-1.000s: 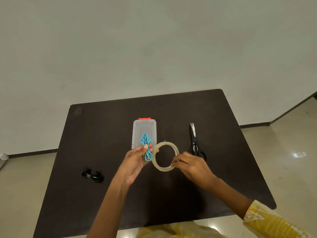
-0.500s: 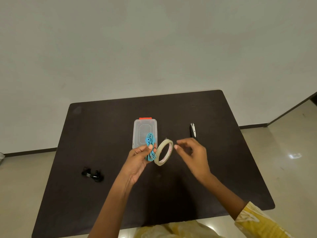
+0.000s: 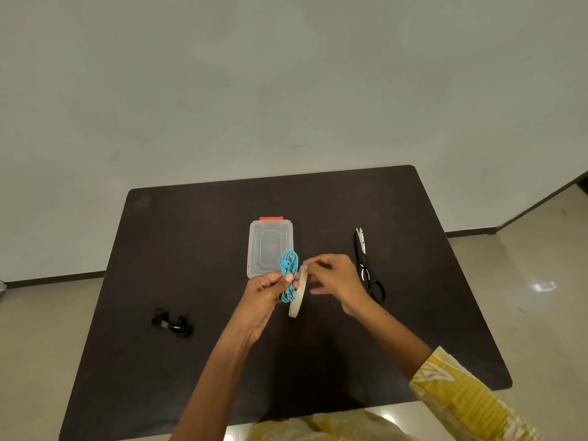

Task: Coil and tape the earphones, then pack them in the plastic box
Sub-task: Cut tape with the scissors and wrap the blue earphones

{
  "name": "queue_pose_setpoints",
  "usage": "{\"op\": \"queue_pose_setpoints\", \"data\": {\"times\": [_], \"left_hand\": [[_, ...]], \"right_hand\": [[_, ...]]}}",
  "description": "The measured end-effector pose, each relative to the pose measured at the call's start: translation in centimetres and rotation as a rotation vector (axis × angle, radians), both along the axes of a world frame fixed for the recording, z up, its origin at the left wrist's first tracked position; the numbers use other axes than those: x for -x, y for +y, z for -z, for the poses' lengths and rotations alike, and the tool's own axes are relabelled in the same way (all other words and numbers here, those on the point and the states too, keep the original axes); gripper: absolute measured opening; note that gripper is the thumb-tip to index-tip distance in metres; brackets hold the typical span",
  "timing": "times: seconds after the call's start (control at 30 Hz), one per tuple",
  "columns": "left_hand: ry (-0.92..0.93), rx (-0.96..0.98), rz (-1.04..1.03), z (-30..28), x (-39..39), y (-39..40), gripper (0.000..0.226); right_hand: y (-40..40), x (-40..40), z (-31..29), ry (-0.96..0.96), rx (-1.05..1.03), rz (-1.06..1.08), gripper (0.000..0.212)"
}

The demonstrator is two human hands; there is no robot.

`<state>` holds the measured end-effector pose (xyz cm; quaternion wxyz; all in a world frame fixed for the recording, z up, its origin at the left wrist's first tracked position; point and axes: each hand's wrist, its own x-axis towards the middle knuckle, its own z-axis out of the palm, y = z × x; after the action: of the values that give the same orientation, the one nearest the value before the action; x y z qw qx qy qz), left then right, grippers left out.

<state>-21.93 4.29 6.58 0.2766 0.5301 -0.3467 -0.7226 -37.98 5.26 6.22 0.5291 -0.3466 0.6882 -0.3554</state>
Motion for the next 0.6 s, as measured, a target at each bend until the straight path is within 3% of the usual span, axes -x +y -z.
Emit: {"op": "queue_pose_setpoints", "data": {"times": [0.17, 0.3, 0.5, 0.6], "left_hand": [[-0.022, 0.015, 0.011, -0.1, 0.1, 0.1, 0.024], [-0.044, 0.096, -0.085, -0.5, -0.3, -0.2, 0.018], [0.166, 0.073, -0.174, -1.0, -0.6, -1.2, 0.034], [0.185, 0.094, -0.169, -1.4, -0.3, -1.4, 0.031]], "right_hand": [[-0.3, 0.0, 0.0, 0.088, 0.043, -0.049, 0.006], [-0.1, -0.2, 0.3, 0.391, 0.207, -0.119, 0.006], [0.4, -0.1, -0.5, 0.509, 0.444, -0.249, 0.007], [0.3, 0.0, -1.2, 0.532, 0.519, -0.296, 0.009]]}}
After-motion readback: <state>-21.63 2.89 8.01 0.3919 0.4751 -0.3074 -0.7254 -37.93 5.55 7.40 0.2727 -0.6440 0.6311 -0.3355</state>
